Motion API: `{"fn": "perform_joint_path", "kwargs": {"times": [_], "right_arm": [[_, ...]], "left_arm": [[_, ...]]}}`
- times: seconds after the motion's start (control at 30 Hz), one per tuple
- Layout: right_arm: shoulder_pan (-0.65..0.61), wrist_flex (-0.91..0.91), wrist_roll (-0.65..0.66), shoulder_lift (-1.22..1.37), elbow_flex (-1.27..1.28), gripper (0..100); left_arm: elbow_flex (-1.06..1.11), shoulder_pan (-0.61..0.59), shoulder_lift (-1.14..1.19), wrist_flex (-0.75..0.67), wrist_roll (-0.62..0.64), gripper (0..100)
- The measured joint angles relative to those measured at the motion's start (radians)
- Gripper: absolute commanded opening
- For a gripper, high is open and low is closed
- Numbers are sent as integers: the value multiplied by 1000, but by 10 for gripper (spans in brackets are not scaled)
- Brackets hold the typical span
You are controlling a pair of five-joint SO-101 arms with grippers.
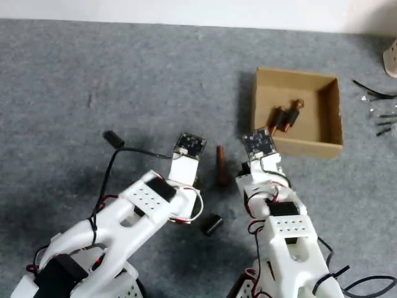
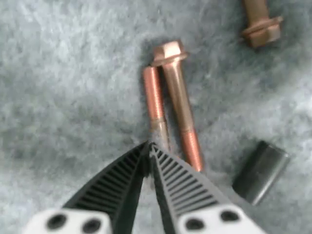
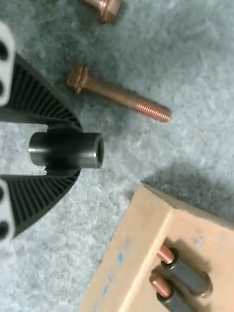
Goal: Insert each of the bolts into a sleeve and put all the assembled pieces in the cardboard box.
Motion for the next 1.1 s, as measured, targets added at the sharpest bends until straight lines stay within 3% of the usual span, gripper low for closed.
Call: {"fn": "perform_joint_path", "kwargs": {"times": [0.17, 0.33, 0.53, 1.1], "right_arm": [[0, 0, 0, 0, 0, 4], [0, 0, 0, 0, 0, 4], [0, 0, 0, 0, 0, 4], [0, 0, 0, 0, 0, 5]], "left_arm": [[38, -6, 0, -66, -2, 211], [40, -26, 0, -69, -2, 146], [43, -104, 0, -92, -2, 139], [28, -83, 0, -144, 32, 140]]}}
